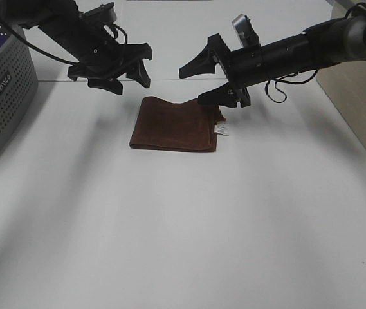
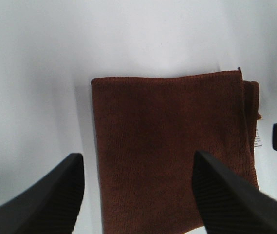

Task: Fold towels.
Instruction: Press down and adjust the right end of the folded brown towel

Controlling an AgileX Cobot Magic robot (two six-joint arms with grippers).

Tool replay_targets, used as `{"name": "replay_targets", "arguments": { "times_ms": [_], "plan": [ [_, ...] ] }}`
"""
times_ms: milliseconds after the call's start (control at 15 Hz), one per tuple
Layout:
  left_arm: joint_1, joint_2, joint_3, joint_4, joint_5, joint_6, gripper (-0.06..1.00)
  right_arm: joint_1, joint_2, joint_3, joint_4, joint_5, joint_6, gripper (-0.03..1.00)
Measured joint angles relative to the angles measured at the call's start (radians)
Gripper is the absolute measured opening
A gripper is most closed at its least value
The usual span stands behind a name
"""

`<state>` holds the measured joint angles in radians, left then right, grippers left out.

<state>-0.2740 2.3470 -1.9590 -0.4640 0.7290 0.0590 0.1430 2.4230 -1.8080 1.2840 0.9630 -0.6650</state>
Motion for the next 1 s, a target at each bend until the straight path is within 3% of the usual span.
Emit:
{"name": "replay_targets", "arguments": {
  "times_ms": [400, 733, 1000],
  "plan": [
    [0.000, 0.000, 0.000, 0.005, 0.003, 0.000, 0.60, 0.005, 0.097, -0.030, -0.023, -0.091, 0.038, 0.77],
    [0.000, 0.000, 0.000, 0.019, 0.019, 0.000, 0.60, -0.016, 0.071, -0.036, -0.182, -0.100, 0.150, 0.77],
    [0.000, -0.027, 0.000, 0.073, 0.105, 0.000, 0.60, -0.017, -0.058, -0.036, -0.368, -0.023, 0.221, 0.76]
  ]
}}
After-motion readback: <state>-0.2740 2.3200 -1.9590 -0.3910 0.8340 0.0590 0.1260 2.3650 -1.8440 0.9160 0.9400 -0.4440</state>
